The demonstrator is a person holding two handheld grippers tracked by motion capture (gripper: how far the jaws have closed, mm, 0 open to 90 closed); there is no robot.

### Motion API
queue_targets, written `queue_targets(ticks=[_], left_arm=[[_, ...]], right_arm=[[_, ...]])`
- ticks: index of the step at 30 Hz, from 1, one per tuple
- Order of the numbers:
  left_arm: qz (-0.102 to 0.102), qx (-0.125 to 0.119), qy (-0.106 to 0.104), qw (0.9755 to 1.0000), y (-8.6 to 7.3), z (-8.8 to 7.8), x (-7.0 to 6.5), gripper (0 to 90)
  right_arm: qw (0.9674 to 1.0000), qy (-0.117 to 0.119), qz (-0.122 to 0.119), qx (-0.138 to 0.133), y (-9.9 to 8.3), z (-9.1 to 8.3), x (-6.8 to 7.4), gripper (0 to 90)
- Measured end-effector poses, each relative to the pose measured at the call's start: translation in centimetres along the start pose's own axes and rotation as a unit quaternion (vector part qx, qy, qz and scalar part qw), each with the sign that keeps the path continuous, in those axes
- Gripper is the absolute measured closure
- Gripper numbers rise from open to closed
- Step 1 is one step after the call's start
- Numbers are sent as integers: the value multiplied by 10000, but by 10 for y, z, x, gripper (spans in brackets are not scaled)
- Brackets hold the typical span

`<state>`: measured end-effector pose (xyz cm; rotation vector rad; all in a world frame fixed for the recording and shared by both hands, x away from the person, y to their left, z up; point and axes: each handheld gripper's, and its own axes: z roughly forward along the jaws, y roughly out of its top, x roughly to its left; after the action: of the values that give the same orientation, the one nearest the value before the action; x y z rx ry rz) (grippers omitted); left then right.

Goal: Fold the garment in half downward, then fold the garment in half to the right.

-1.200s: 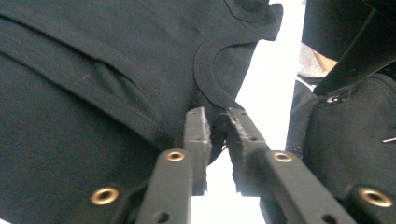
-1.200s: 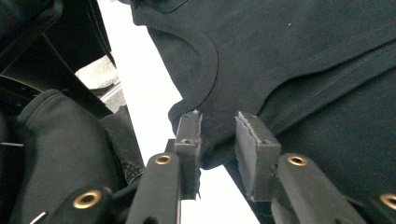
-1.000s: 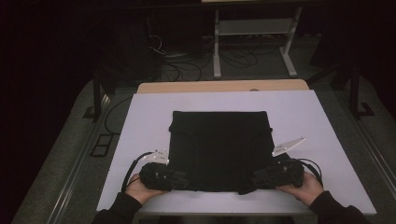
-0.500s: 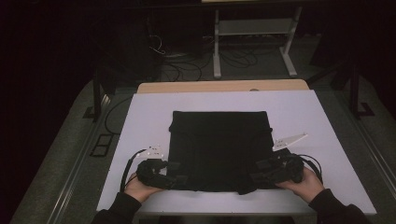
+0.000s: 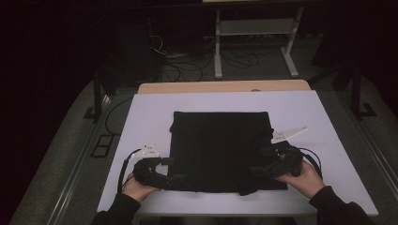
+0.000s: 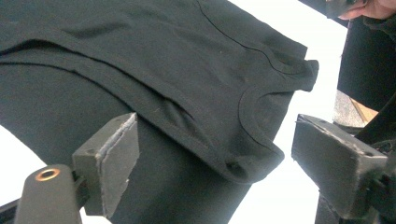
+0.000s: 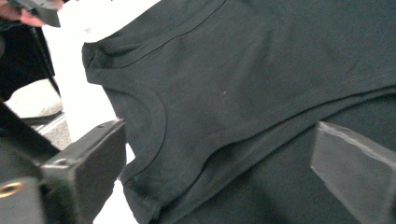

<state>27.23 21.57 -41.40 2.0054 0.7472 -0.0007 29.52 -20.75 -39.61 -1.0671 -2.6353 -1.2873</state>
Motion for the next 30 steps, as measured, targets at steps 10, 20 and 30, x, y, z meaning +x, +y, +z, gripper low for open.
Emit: queue_targets(ticks=[10, 20, 30], left_arm=[[57, -111, 429, 9990, -4, -5, 3, 0], [117, -172, 600, 9980, -7, -10, 5, 0], [221, -116, 826, 9963, -13, -13, 6, 0]], right_arm=[[9996, -138, -211, -154, 24, 7, 0, 0], [9991, -175, -325, -207, 46, 17, -5, 0], [9985, -216, -438, -259, 73, 27, -9, 0]])
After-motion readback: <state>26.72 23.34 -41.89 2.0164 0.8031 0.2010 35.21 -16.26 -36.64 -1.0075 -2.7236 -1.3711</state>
